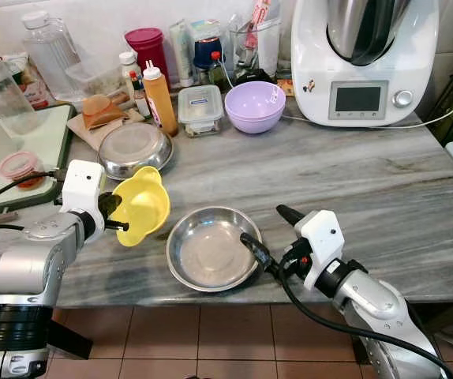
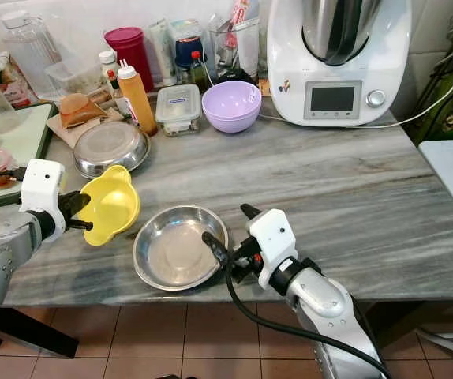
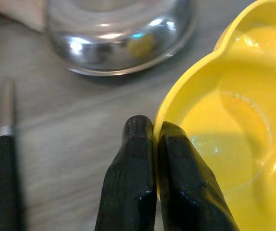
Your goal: Setting the table
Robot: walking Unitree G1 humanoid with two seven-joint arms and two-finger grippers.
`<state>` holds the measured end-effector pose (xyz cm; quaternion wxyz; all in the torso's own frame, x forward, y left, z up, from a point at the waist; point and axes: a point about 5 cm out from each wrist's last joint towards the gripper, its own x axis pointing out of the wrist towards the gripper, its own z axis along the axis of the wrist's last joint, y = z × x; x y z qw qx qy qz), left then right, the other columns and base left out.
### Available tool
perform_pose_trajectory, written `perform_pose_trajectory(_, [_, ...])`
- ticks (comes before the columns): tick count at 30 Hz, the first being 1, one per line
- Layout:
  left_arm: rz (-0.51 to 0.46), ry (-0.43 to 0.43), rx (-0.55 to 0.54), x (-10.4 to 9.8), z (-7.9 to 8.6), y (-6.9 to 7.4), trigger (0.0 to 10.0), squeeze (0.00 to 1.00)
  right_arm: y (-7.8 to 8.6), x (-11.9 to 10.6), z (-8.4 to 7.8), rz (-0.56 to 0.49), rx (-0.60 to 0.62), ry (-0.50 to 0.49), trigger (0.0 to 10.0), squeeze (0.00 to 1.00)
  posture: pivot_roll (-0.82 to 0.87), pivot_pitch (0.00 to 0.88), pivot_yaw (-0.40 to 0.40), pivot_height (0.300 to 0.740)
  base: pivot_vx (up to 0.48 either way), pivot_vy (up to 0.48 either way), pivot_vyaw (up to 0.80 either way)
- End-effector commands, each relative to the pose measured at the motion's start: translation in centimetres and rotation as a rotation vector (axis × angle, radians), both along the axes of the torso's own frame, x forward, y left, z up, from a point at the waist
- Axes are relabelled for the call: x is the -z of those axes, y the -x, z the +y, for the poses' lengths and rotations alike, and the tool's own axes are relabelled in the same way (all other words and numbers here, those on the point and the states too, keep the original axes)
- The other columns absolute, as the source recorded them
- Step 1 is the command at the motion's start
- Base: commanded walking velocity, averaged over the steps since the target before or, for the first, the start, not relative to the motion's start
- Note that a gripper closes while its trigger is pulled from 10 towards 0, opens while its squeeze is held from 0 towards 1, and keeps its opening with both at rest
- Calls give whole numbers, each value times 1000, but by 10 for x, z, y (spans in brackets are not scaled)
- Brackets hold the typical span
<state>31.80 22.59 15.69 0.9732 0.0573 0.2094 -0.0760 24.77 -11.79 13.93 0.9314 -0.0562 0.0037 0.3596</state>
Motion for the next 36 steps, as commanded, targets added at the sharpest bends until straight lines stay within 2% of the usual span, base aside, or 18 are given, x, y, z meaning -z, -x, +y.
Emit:
perform_pose_trajectory(1, [20, -21, 16, -2, 2, 0, 10000, 0, 5, -3, 5, 14, -54, -21, 10000, 0, -114, 83, 132, 740, 0, 0, 0])
perform_pose_trajectory(12, [73, -32, 85, 3, -3, 1, 10000, 16, 9, 0, 4, 57, -73, -19, 10000, 0, -112, 87, 138, 740, 0, 0, 0])
perform_pose_trajectory(13, [82, -31, 94, 4, -4, 2, 10000, 243, 9, 0, 4, 57, -71, -19, 10000, 0, -111, 88, 139, 740, 0, 0, 0])
perform_pose_trajectory(14, [87, -35, 101, 5, -5, 3, 10000, 576, 8, 0, 4, 56, -70, -18, 10000, 0, -111, 88, 139, 740, 0, 0, 0])
perform_pose_trajectory(15, [90, -39, 106, 5, -5, 3, 10000, 576, 8, 0, 4, 57, -69, -18, 10000, 0, -111, 88, 139, 740, 0, 0, 0])
perform_pose_trajectory(16, [92, -38, 110, 5, -6, 3, 10000, 988, 8, 0, 4, 54, -69, -16, 10000, 0, -111, 88, 139, 740, 0, 0, 0])
perform_pose_trajectory(24, [74, -63, 113, 3, -5, 3, 10000, 1000, 7, 0, 8, 52, -70, -15, 10000, 0, -107, 89, 136, 740, 0, 0, 0])
perform_pose_trajectory(29, [-13, -100, 100, -9, -6, -1, 10000, 1000, 6, 0, 9, 49, -70, -16, 10000, 0, -105, 89, 133, 740, 0, 0, 0])
perform_pose_trajectory(32, [-98, -133, 83, -21, -8, -4, 10000, 1000, 5, 0, 11, 45, -68, -18, 10000, 0, -103, 88, 128, 740, 0, 0, 0])
perform_pose_trajectory(33, [-98, -133, 83, -21, -8, -4, 10000, 1000, 5, 0, 11, 45, -68, -18, 10000, 0, -103, 88, 128, 740, 0, 0, 0])
perform_pose_trajectory(36, [-176, -126, 35, -30, -3, -2, 10000, 1000, 5, -1, 11, 39, -65, -19, 10000, 0, -101, 87, 123, 740, 0, 0, 0])
